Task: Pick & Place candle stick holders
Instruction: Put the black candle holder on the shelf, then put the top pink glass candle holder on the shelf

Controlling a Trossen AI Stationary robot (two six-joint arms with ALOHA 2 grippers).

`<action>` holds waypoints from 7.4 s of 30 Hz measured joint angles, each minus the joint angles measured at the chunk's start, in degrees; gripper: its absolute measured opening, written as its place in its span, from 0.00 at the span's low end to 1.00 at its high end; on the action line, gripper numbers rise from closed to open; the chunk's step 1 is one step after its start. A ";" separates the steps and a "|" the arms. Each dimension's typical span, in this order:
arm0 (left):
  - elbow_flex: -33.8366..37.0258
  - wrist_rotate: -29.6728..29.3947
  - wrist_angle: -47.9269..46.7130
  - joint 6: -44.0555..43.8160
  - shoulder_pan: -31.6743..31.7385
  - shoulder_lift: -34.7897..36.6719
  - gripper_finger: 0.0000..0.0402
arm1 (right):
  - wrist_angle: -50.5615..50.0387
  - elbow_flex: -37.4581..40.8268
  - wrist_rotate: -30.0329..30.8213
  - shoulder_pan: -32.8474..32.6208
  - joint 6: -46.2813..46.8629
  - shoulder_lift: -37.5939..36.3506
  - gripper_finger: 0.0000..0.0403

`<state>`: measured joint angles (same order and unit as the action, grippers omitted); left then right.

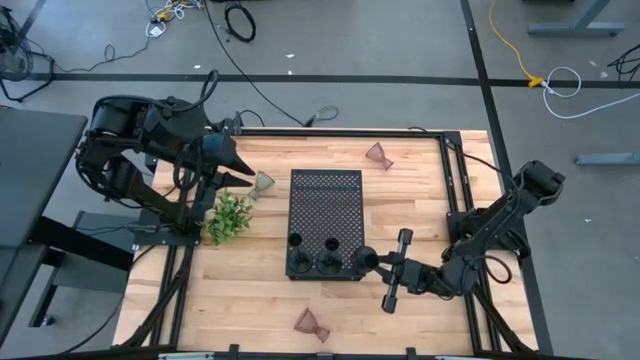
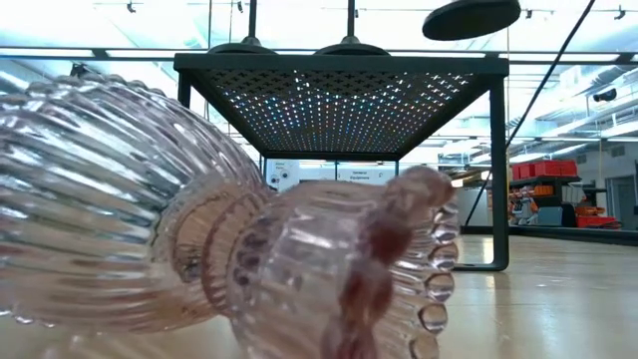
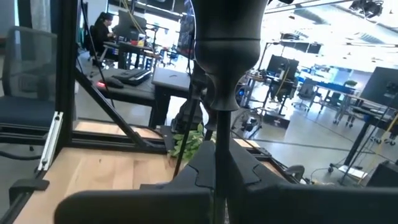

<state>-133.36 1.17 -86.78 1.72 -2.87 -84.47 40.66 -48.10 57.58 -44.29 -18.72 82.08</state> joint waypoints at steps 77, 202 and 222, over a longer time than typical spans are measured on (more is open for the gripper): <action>0.00 -0.09 2.91 3.01 0.09 -0.02 0.27 | 13.79 7.13 -6.14 6.38 12.24 5.62 0.16; -0.02 -4.17 1.24 5.43 0.13 -3.43 0.27 | -48.39 13.60 -46.70 79.55 33.53 -3.88 0.43; -0.01 -4.33 1.18 5.44 0.19 -3.82 0.27 | -53.98 0.53 -49.76 82.17 24.11 16.37 0.45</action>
<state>-133.37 -3.16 -85.60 7.16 -2.68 -88.29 -13.31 -47.56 7.81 37.88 5.39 98.46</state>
